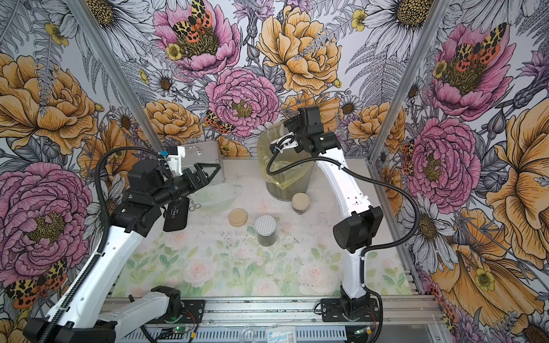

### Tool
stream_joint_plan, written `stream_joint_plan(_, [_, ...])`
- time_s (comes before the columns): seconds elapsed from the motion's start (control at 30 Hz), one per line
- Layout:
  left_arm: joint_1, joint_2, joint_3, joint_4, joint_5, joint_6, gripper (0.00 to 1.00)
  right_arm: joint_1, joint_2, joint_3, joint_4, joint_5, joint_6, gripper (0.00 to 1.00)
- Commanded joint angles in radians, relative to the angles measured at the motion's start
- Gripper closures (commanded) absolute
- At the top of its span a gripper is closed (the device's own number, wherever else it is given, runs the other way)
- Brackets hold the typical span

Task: Empty moldy tea leaves from jars
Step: Pour the moldy tea leaves from the jar into the trash bin.

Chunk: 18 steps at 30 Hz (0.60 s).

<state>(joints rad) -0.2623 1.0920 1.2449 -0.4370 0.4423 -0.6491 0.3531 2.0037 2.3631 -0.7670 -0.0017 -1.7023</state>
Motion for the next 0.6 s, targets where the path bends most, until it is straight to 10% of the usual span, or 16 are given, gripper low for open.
stream_joint_plan(0.0, [-0.052,0.042,0.105,0.032,-0.006,0.040,0.01,0.014,-0.003,0.080,0.114,-0.024,0.270,1.00])
stream_joint_plan(0.57, [-0.139,0.099,0.156,0.042,-0.094,0.011,0.01,0.050,0.050,0.230,-0.051,0.002,1.334,1.00])
